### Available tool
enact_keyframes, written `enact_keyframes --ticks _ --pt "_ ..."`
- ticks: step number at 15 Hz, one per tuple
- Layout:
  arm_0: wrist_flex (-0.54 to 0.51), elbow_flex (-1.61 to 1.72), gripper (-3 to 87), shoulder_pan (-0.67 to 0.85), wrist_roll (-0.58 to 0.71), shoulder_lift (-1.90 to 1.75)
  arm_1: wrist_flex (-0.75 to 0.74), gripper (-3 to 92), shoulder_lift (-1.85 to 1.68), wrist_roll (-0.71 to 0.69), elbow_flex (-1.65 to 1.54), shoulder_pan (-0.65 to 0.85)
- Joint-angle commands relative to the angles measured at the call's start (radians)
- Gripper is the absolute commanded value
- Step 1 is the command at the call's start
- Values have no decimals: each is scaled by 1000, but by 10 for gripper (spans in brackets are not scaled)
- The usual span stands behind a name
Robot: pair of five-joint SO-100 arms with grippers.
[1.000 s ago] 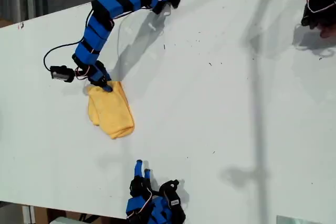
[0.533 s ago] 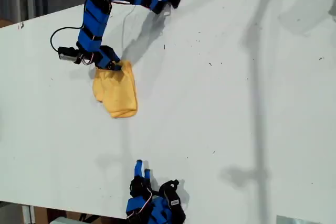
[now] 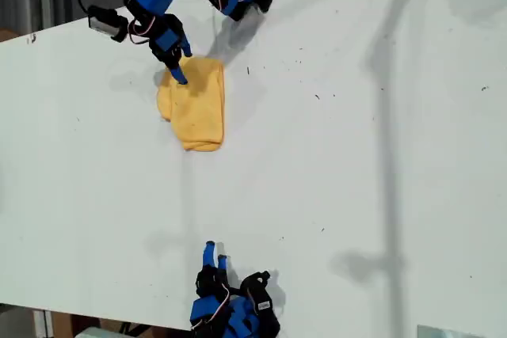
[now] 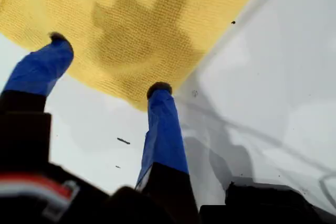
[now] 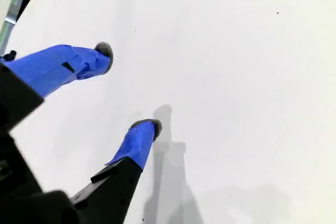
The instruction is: Grasp corners of a square towel and fold twice.
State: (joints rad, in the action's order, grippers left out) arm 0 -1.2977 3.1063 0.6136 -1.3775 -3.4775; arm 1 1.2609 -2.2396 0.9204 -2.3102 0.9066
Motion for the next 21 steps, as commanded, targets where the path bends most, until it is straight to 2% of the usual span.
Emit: enact_keyframes --ticks 1,2,4,7,9,14,18,21 --pt "23 5 240 -3 -12 -8 18 439 -80 -3 0 32" --pt "23 5 240 -2 -12 -8 18 442 -84 -3 0 23" --pt "25 5 240 -2 -14 -8 -20 389 -71 5 20 -34" --pt "26 5 240 0 -14 -8 -114 343 262 23 230 -207" --pt "25 5 240 -3 -12 -8 -129 313 482 23 408 -268" --pt "25 5 241 2 -6 -8 20 315 1015 5 1037 -446" --pt "25 5 241 -2 -5 -8 35 312 1166 5 1124 -442" --pt "25 5 241 -2 -8 -8 92 314 1129 -6 1127 -428"
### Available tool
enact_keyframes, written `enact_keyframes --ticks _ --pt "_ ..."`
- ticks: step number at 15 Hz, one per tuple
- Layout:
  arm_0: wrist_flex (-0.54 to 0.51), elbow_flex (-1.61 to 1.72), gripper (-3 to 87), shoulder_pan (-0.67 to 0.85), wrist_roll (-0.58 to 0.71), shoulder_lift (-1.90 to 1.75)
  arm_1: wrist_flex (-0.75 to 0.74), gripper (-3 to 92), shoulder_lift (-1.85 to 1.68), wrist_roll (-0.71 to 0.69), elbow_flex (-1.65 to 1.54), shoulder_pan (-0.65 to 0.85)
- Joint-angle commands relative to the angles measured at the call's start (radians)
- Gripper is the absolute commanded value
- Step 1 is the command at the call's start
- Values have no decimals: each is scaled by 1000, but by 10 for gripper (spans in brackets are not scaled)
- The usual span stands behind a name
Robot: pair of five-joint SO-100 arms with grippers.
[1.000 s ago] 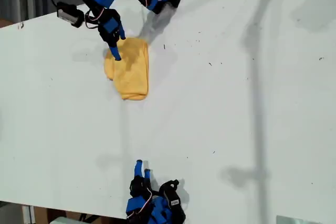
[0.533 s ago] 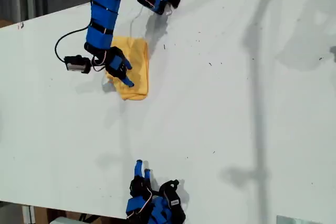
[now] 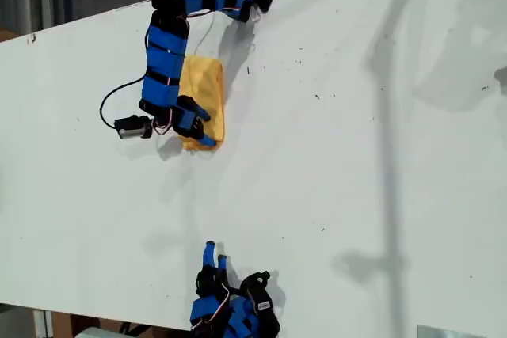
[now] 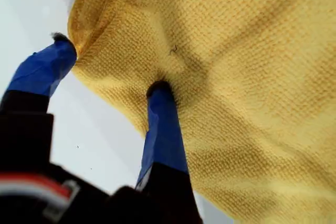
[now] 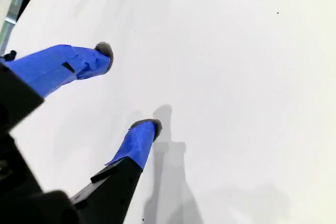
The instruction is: Grasp corners of a square towel and fold twice.
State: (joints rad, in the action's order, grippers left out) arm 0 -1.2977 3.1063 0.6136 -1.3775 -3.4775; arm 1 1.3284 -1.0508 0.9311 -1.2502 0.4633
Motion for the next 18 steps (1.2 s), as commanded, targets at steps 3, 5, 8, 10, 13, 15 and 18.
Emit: enact_keyframes --ticks 3,5,8,10,13,15,18 --pt "25 5 241 -3 -9 -8 75 313 -103 -54 69 58" --pt "25 5 241 -3 -9 -8 101 313 -164 -83 71 83" --pt "25 5 241 -3 -11 -8 114 318 -166 -103 72 97" --pt "25 5 240 -3 -11 -8 80 327 -84 -106 61 92" --pt "25 5 240 -3 -11 -8 6 249 80 -98 80 74" --pt "25 5 240 -3 -11 -8 5 182 161 -92 121 61" --pt "25 5 240 -3 -9 -8 14 -1 150 -84 124 46"
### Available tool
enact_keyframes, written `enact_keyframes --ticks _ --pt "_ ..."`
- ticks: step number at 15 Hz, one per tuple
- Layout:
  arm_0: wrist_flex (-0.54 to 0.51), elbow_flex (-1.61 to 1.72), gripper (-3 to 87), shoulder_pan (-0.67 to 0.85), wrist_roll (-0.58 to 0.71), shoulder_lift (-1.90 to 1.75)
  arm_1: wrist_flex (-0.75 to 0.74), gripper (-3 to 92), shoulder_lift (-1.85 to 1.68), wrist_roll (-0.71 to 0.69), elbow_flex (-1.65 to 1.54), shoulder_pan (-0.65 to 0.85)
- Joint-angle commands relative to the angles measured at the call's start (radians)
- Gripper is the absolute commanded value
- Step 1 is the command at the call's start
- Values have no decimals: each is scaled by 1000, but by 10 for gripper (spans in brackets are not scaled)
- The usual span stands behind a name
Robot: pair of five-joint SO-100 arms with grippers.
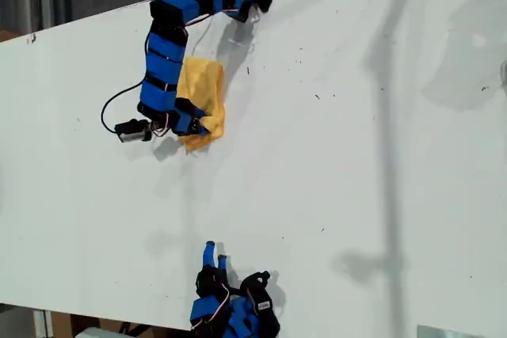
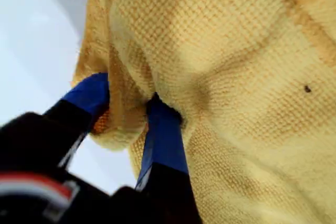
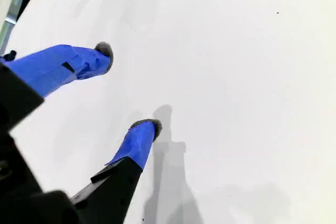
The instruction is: Grasp corners of a square towel and fold twice.
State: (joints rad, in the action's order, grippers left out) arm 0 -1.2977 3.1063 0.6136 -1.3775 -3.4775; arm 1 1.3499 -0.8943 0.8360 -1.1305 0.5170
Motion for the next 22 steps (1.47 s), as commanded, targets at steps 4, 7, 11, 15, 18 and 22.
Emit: enact_keyframes --ticks 4,7,11,15,18,22 --pt "26 5 240 -2 -8 -8 28 -1 -129 8 -11 -17" --pt "28 5 240 -2 -8 -8 71 -1 -308 -28 -46 8" --pt "29 6 240 2 -6 -8 179 -1 -494 -57 -8 55" --pt "29 6 240 2 -6 -8 181 -1 -552 -60 -48 83" --pt "29 6 240 0 -6 -8 138 -1 -641 -61 -166 181" --pt "29 6 240 -2 -8 -8 138 -1 -894 -58 -359 342"
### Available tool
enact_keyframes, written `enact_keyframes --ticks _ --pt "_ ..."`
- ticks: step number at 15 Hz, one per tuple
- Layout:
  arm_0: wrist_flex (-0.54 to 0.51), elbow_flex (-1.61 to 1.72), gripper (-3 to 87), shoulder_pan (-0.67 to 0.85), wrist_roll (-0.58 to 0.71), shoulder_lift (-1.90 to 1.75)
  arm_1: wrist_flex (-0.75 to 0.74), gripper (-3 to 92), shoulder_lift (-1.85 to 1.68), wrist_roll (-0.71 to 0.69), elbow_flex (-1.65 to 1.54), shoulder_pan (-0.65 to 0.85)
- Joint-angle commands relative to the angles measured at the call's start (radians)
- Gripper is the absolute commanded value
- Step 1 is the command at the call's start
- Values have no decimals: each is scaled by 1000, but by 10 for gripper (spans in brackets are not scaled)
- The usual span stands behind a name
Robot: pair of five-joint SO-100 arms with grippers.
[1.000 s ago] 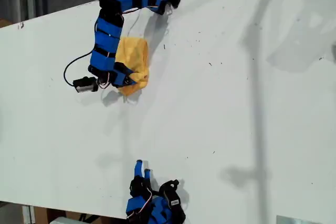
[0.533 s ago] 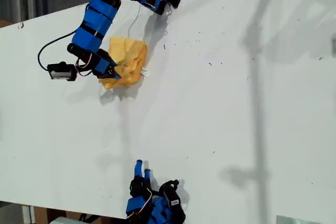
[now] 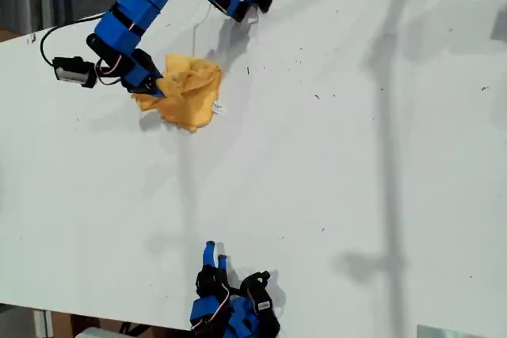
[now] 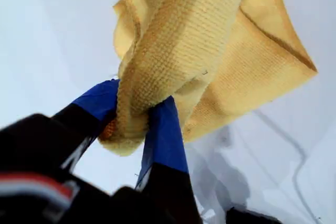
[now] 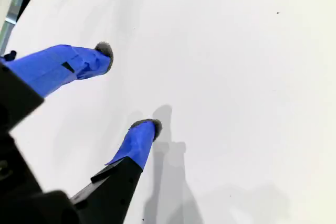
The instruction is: Grasp corners of a square towel and fold twice.
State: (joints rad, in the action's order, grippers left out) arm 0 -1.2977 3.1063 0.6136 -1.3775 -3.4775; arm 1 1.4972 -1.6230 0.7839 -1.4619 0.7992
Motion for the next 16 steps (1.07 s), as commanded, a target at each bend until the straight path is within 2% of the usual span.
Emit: enact_keyframes --ticks 1,3,6,11,16 --pt "29 6 240 -2 -8 -8 21 -1 -262 3 -61 117" --pt "29 6 240 -2 -9 -8 89 -1 -463 25 -117 229" --pt "31 6 240 -2 -9 -8 152 -1 -689 46 -215 318" --pt "31 6 240 -2 -11 -8 192 -1 -948 78 -405 331" --pt "31 8 240 0 -11 -8 -112 -1 -699 71 -497 114"
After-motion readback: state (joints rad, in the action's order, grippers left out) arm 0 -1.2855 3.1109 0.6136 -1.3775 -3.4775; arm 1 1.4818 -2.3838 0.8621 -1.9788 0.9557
